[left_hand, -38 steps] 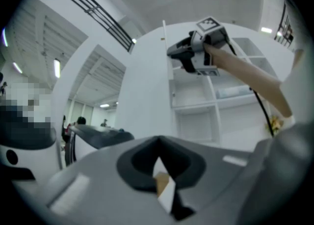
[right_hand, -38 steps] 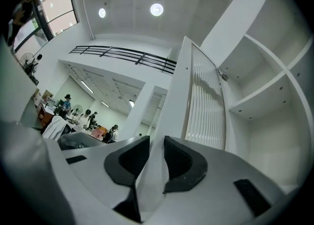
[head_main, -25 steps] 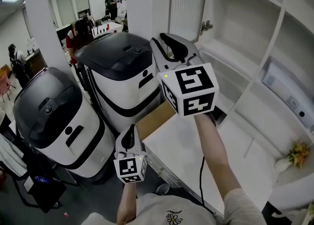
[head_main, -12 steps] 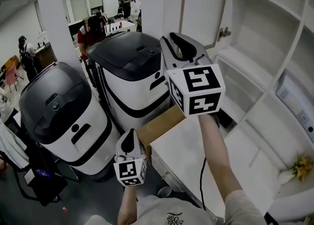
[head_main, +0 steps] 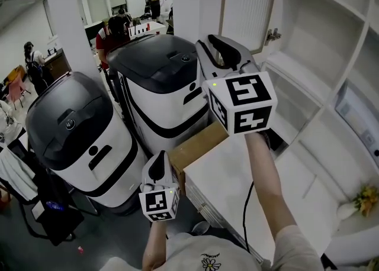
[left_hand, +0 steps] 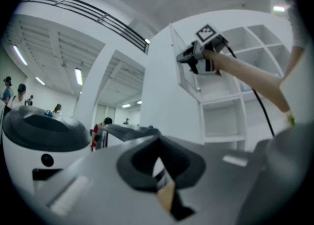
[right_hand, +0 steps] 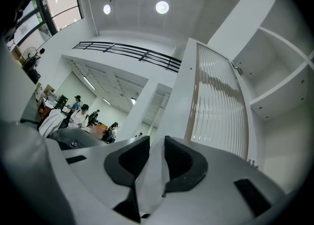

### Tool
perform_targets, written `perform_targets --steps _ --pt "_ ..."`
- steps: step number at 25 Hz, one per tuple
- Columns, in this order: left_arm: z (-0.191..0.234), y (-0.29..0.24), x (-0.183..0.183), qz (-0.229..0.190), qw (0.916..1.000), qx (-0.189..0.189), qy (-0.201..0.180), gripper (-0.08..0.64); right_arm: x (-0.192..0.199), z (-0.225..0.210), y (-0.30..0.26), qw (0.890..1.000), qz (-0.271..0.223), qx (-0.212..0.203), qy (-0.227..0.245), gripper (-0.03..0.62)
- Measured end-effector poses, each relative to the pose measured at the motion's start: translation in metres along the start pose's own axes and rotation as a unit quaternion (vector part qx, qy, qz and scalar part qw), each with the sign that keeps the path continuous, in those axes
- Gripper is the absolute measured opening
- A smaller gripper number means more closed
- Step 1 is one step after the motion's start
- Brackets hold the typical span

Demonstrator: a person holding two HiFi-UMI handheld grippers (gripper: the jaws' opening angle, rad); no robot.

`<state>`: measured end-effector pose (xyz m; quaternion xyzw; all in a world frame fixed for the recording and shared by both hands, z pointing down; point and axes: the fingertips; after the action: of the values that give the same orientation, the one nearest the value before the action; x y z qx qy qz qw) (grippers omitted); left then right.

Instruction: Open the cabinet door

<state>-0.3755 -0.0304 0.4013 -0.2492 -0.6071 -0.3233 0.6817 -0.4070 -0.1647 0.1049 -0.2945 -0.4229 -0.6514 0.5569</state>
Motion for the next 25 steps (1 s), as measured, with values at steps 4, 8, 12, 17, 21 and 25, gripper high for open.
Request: perform_targets --steps 4,8,12,17,21,25 --pt "-0.011 -0.004 -0.005 -0.006 0.9999 0.014 0.001 0.006 -0.005 -0.01 0.012 1.0 -0.01 -0.003 -0.019 0.11" --pt "-0.031 -0.013 -0.009 -0.012 0.9989 0.046 -0.003 0.006 -0.014 -0.034 0.044 0.999 -0.036 0.025 -0.032 0.109" --pt "-0.064 -0.013 -0.017 -0.018 0.9959 0.089 -0.003 0.006 -0.022 -0.057 0.097 0.996 -0.041 0.073 -0.008 0.077" --pt "-0.122 -0.011 -0.021 -0.022 0.9875 0.156 -0.003 0.006 -0.004 -0.092 0.18 0.987 -0.032 0.158 -0.012 -0.002" --pt "-0.159 -0.007 -0.024 -0.025 0.9801 0.197 -0.004 0.006 0.026 -0.103 0.241 0.976 0.0 0.216 0.001 -0.002" --pt "-0.19 -0.001 -0.028 -0.034 0.9728 0.229 -0.007 0.006 0.061 -0.099 0.304 0.959 0.024 0.281 0.004 -0.002"
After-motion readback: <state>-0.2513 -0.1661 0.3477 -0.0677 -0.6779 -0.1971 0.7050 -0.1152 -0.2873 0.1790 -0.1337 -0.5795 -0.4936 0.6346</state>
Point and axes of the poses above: the fingertips, and each gripper's own axes: y backward along the fingers, z to its left, x out of its underside, and after that the axes turned 7 degrees about y, right-handed
